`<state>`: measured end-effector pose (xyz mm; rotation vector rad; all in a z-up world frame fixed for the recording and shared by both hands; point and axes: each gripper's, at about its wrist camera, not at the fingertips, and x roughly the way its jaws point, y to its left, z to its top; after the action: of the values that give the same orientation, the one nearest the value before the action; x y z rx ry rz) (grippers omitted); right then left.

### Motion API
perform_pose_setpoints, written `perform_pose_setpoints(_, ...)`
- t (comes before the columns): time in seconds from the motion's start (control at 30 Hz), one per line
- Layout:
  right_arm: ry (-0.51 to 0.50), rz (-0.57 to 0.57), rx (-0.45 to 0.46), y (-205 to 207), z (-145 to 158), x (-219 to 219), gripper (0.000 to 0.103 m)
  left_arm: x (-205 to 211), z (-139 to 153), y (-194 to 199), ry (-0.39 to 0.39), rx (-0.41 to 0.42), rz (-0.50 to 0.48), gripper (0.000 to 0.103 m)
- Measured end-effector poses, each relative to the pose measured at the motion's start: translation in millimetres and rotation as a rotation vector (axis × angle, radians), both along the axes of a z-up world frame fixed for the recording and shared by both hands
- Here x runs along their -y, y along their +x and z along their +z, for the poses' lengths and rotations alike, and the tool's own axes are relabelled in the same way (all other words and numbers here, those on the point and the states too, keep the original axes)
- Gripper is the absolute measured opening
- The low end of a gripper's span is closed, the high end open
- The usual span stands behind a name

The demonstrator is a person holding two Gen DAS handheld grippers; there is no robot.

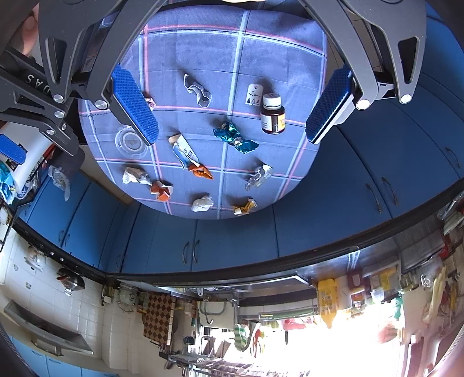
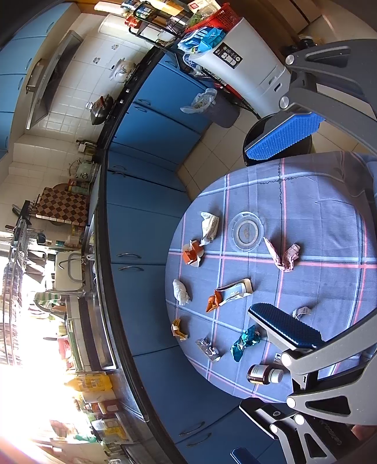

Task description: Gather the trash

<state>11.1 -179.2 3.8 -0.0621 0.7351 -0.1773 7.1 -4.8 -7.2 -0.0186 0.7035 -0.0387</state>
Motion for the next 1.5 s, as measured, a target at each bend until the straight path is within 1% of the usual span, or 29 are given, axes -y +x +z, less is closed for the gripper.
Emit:
perform_pose_setpoints(0.13,0.0,-0.001,-0.007,0.0,-1.8,0.5,0.097,-3.3,-3.7,-1.8,-0.023,0.005,-0.02,0.1)
perform_pose_setpoints(0.27,0.001,0.0,-0.008,-0.2,-2.1,0.7,0.097,-2.6,-1.5,-4.7,-0.017,0.025,-0.017,0.1)
perform_pose_setpoints(1.5,-0.008,0.005,-0.001,-1.7,0.9,-1.8,0.097,-1.9,-1.2,-5.1,-0.015,0.02,-0.019,0.1)
